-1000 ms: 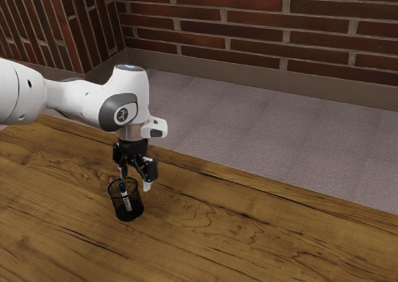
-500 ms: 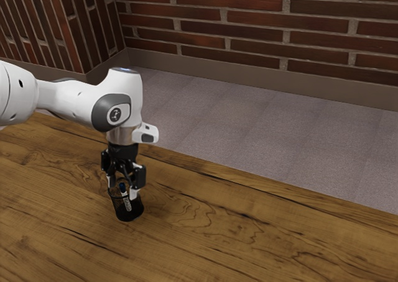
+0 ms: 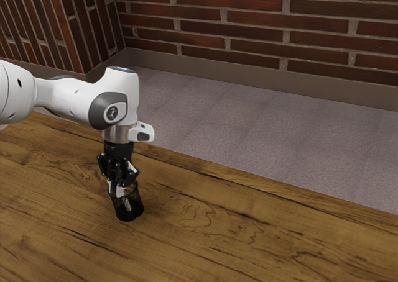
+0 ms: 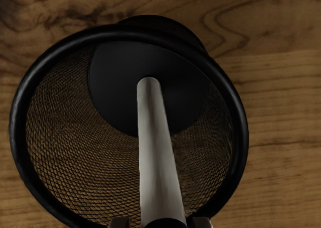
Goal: Take the marker out of the pen holder and place it to the left of the pen holder.
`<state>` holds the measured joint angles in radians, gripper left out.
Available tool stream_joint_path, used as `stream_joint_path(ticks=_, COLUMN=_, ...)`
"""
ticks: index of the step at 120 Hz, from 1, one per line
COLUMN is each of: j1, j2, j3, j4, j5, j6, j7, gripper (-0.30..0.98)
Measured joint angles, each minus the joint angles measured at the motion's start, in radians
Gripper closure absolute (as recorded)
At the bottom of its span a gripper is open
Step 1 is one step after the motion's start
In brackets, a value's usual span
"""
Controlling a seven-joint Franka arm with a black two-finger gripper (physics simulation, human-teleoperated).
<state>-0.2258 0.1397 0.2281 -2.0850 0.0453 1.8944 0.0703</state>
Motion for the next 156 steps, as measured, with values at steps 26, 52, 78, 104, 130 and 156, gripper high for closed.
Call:
stream_joint_path(ticks=26, j1=0.002, j2=0.012, j3=0.021, j4=0.000, j5=0.001, j6=0.041, j7=-0.006, gripper=0.67)
stream_joint_path(ticks=52, j1=0.001, j2=0.014, j3=0.022, j4=0.003, j5=0.011, j6=0.073, j7=-0.017, gripper=0.74)
stream_joint_path(ticks=78, j1=-0.003, j2=-0.033, j3=0.020, j4=0.029, j5=0.020, j6=0.078, j7=-0.030, gripper=0.77)
stream_joint_path(ticks=104, j1=-0.007, j2=-0.176, j3=0.016, j4=0.029, j5=0.021, j6=0.015, j7=-0.048, gripper=0.77)
stream_joint_path(ticks=130, j1=0.040, j2=-0.377, j3=0.015, j4=-0.112, j5=0.102, j6=-0.032, j7=-0.068, gripper=0.78)
stream_joint_path(ticks=156, j1=0.107, j2=-0.444, j3=0.029, j4=-0.283, j5=0.283, j6=0.109, j7=-0.073, gripper=0.77)
